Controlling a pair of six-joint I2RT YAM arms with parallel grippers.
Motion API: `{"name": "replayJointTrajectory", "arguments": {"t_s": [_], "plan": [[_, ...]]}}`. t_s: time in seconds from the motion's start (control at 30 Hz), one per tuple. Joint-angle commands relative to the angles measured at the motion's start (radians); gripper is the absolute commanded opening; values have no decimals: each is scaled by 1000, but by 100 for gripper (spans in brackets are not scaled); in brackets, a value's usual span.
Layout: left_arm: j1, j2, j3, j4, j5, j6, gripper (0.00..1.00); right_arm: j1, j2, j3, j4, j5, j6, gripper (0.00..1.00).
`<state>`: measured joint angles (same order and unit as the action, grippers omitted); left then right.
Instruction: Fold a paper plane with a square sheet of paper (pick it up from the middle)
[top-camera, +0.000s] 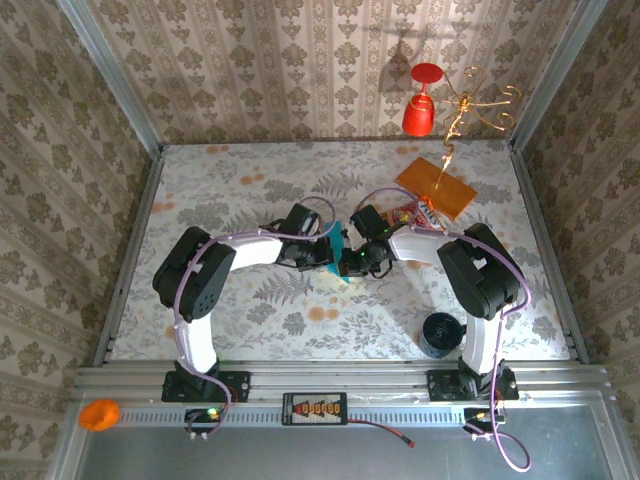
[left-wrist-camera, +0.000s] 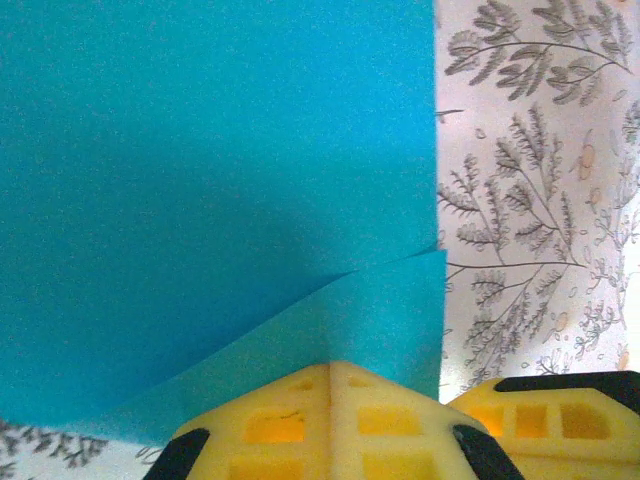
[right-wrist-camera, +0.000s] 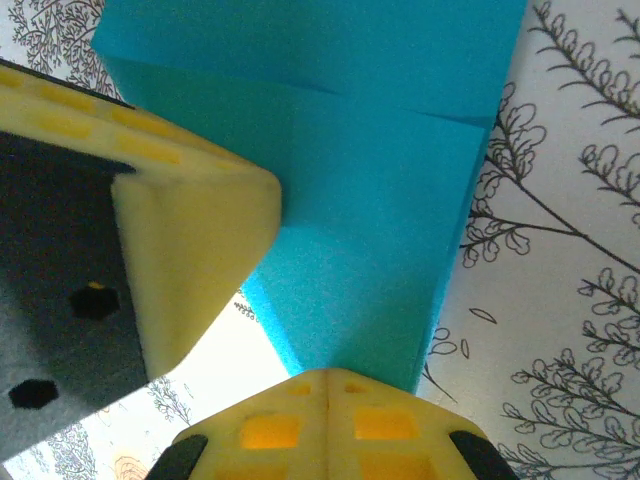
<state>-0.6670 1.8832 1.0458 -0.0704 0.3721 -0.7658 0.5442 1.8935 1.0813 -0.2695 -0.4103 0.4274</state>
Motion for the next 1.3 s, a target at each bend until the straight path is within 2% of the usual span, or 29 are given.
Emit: {"name": "replayJointTrajectory", "arguments": {"t_s": [0.0, 0.43, 0.67, 0.9, 1.1, 1.27], "plan": [[-12, -9, -20, 62, 24, 35, 0, 3, 57, -11, -119, 80, 19, 1], [8, -5, -125, 160, -15, 55, 0, 0, 75, -19, -177, 139, 77, 1], [74, -16, -178, 236, -6, 93, 0, -6, 88, -56, -209, 186, 114, 1], [165, -21, -184, 209, 0, 130, 0, -16, 90, -77, -223, 208, 126, 0], [220, -36, -174, 140, -22, 165, 0, -19, 81, -70, -213, 192, 117, 1], [263, -87, -161, 105, -24, 167, 0, -20, 73, -30, -170, 88, 43, 4]]}}
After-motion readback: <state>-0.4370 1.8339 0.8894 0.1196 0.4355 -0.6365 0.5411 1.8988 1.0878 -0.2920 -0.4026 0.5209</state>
